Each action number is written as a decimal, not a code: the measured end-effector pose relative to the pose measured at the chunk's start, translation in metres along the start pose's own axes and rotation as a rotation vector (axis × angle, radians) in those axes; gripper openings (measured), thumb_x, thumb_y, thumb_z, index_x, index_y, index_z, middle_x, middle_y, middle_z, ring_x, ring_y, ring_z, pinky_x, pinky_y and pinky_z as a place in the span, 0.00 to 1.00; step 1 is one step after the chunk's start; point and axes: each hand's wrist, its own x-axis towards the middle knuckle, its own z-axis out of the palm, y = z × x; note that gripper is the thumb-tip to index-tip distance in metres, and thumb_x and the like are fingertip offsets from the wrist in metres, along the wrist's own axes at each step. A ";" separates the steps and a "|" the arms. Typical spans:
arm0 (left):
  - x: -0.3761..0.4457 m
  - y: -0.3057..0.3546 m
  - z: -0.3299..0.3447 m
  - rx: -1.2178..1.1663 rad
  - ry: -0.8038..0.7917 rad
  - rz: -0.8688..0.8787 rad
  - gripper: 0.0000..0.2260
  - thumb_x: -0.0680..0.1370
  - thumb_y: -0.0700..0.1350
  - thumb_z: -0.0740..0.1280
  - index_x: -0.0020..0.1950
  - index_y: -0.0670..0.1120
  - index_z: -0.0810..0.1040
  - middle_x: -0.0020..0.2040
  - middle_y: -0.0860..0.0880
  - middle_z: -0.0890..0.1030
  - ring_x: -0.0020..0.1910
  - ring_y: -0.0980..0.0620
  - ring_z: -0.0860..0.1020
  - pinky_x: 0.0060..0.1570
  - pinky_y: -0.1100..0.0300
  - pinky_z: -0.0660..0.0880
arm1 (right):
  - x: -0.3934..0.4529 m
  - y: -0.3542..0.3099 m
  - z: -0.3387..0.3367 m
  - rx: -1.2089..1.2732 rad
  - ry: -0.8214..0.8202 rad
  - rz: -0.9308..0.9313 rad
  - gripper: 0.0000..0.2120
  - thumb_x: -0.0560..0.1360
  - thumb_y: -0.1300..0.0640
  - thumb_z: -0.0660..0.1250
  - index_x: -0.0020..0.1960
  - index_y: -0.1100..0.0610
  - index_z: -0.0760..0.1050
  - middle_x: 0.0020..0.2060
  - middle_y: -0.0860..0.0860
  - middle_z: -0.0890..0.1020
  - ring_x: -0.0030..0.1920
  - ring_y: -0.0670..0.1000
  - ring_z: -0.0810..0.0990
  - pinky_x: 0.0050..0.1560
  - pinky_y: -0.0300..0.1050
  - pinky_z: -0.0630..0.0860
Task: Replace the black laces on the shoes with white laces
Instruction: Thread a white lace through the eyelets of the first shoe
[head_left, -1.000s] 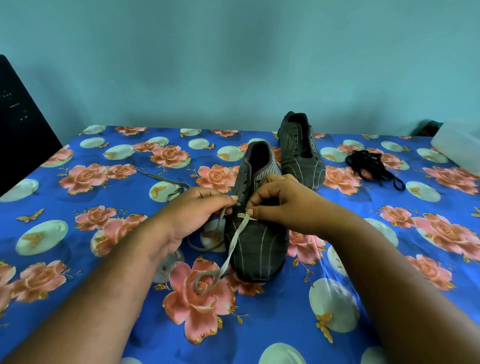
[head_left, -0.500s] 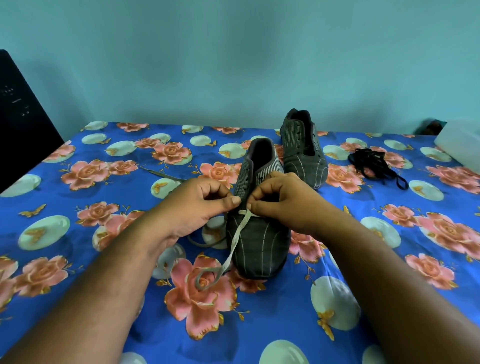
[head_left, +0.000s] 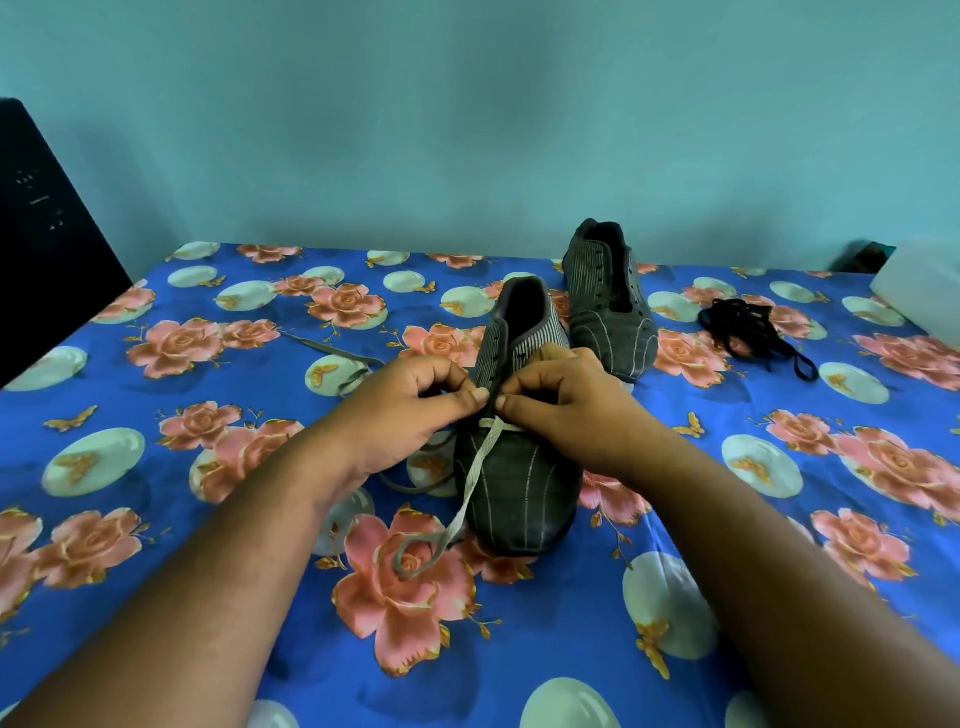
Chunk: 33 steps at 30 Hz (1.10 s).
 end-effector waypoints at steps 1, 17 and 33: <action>0.000 0.000 0.000 -0.012 -0.007 0.000 0.05 0.78 0.49 0.72 0.46 0.50 0.84 0.48 0.48 0.83 0.47 0.56 0.79 0.55 0.55 0.76 | 0.000 0.001 0.000 0.011 0.001 0.012 0.10 0.66 0.32 0.62 0.40 0.34 0.79 0.43 0.42 0.75 0.57 0.53 0.72 0.65 0.64 0.67; 0.001 -0.002 0.001 -0.213 -0.052 -0.142 0.07 0.80 0.45 0.70 0.51 0.42 0.84 0.45 0.51 0.87 0.45 0.60 0.81 0.48 0.70 0.76 | -0.003 0.005 -0.006 -0.016 -0.021 -0.045 0.07 0.76 0.41 0.70 0.39 0.36 0.79 0.44 0.43 0.74 0.59 0.49 0.68 0.68 0.59 0.62; 0.007 -0.025 -0.032 0.552 0.027 -0.005 0.07 0.79 0.62 0.66 0.42 0.64 0.78 0.59 0.62 0.74 0.70 0.53 0.68 0.70 0.42 0.60 | -0.012 0.013 -0.023 -0.557 0.141 -0.444 0.17 0.83 0.42 0.55 0.55 0.46 0.81 0.47 0.47 0.75 0.53 0.53 0.73 0.59 0.57 0.64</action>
